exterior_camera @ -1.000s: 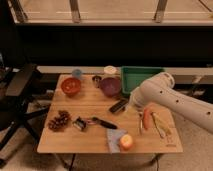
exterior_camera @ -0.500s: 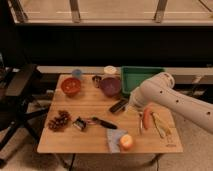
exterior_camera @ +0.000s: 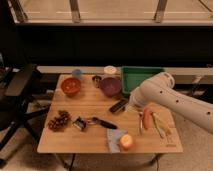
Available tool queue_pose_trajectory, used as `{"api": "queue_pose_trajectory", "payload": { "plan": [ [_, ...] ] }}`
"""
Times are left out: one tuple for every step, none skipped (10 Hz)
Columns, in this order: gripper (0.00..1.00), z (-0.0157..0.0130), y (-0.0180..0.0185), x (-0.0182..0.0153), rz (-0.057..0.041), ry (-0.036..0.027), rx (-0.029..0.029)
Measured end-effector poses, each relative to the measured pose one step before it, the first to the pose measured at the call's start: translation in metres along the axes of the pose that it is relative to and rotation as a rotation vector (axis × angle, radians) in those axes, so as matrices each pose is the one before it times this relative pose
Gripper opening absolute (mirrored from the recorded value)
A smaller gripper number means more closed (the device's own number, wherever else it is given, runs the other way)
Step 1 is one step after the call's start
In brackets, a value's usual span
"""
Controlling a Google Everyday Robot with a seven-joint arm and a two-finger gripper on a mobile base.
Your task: Place brush in purple bowl
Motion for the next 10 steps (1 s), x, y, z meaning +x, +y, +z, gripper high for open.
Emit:
{"api": "queue_pose_trajectory", "payload": {
  "plan": [
    [0.8,-0.00006,-0.0001,-0.00009,-0.00016,0.0003,-0.00006],
    [0.8,0.00041,-0.00037,0.00034,-0.0042,0.00026,-0.0047],
    [0.8,0.00225,0.00023,-0.00249,-0.01704,0.00273,-0.00436],
    [0.8,0.00404,0.00043,-0.00393,-0.0116,0.00137,-0.00453],
    [0.8,0.0029,0.00016,-0.0025,-0.00385,0.0001,-0.00442],
    [0.8,0.00472,0.00037,-0.00139,-0.00054,0.0002,-0.00817],
    [0.8,0.0072,0.00191,-0.00289,-0.00871,-0.00122,-0.0182],
    [0.8,0.00886,0.00283,-0.00387,-0.01095,-0.00172,-0.02179],
    [0.8,0.01228,0.00412,-0.00559,-0.01466,-0.0045,-0.02908],
    [0.8,0.00814,0.00208,-0.00227,-0.00563,-0.00573,-0.01966]
  ]
}}
